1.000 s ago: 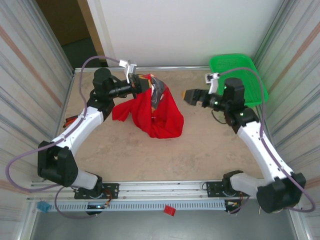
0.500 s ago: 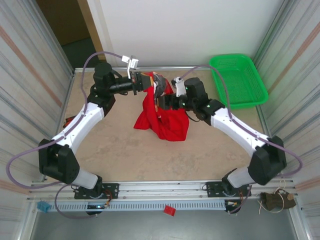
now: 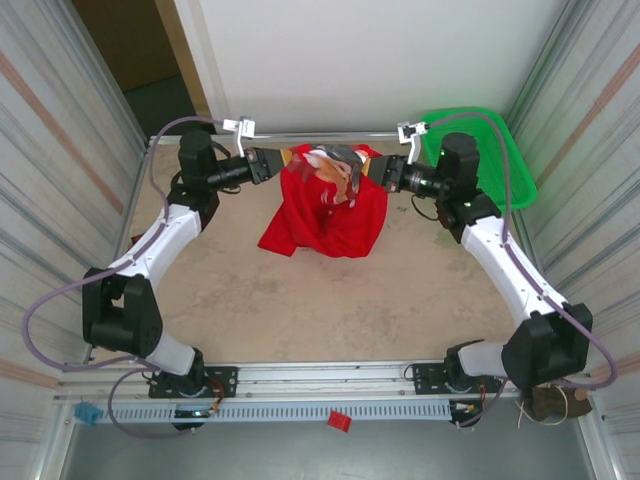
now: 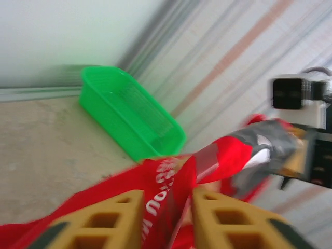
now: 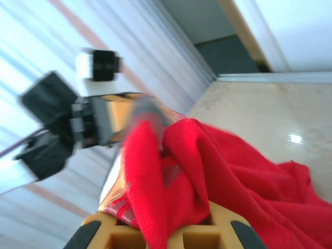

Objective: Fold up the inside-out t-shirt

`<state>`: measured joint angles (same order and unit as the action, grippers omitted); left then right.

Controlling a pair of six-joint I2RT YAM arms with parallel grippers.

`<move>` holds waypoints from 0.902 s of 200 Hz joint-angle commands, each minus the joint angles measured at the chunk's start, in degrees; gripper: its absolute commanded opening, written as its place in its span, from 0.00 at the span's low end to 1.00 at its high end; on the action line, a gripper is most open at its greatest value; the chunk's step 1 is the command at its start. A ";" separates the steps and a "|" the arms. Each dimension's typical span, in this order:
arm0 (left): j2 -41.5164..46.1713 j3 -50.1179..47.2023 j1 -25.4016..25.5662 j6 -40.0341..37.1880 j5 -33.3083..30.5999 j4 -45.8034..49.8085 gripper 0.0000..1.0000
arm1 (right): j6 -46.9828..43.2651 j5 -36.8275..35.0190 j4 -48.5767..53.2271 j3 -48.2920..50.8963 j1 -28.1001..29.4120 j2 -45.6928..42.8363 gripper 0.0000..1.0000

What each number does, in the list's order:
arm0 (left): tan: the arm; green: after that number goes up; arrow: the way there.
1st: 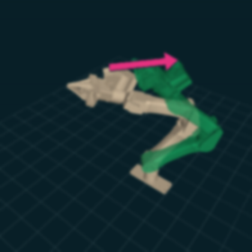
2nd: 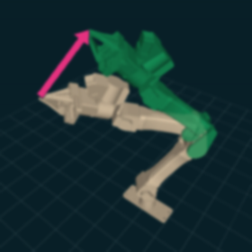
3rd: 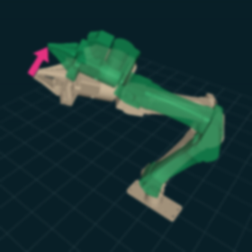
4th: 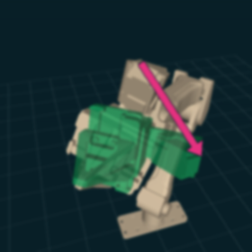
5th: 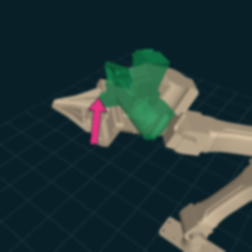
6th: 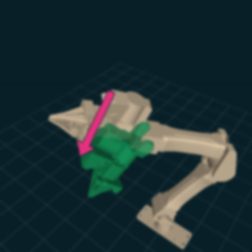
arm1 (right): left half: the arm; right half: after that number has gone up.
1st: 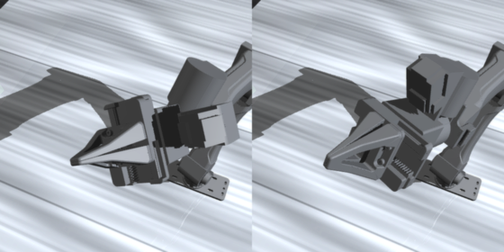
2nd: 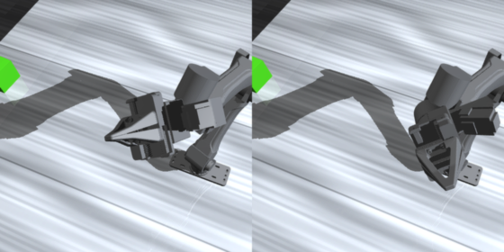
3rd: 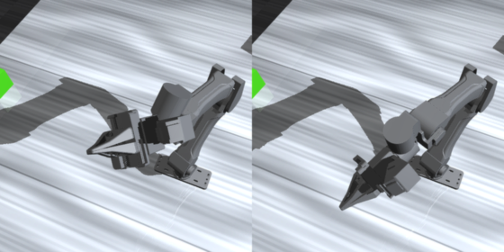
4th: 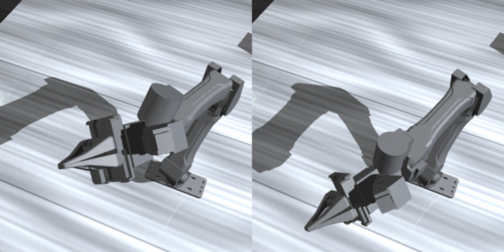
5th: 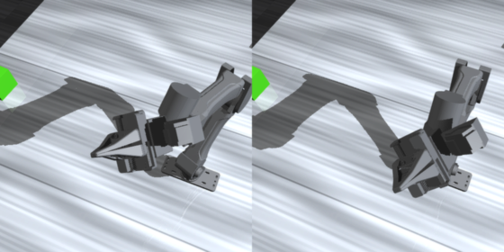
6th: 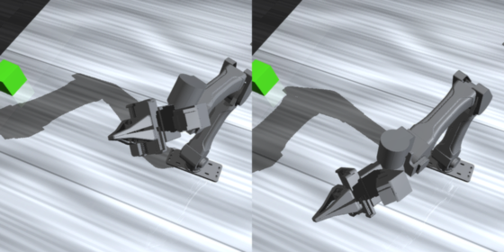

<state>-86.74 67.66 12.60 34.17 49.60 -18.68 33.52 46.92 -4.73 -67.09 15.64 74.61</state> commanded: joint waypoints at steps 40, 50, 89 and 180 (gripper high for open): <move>13.53 -11.00 5.54 -11.79 -14.33 5.80 0.45 | 4.26 9.43 -3.45 -3.75 -1.04 0.79 0.00; 16.70 -13.19 9.25 -15.13 -17.60 7.10 0.47 | 4.45 9.31 -3.45 -3.75 -1.14 0.97 0.00; 15.45 -17.82 20.17 -21.69 -22.00 3.98 0.53 | 4.71 9.93 -3.23 -3.88 -1.22 1.40 0.00; -1.59 -9.24 24.81 -25.12 -23.58 -1.33 0.54 | 5.07 9.44 -2.56 -3.80 -0.70 0.13 0.00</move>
<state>-87.57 54.74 36.42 10.90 25.63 -15.73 37.36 55.37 -5.82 -68.77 14.87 75.94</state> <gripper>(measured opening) 0.534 0.046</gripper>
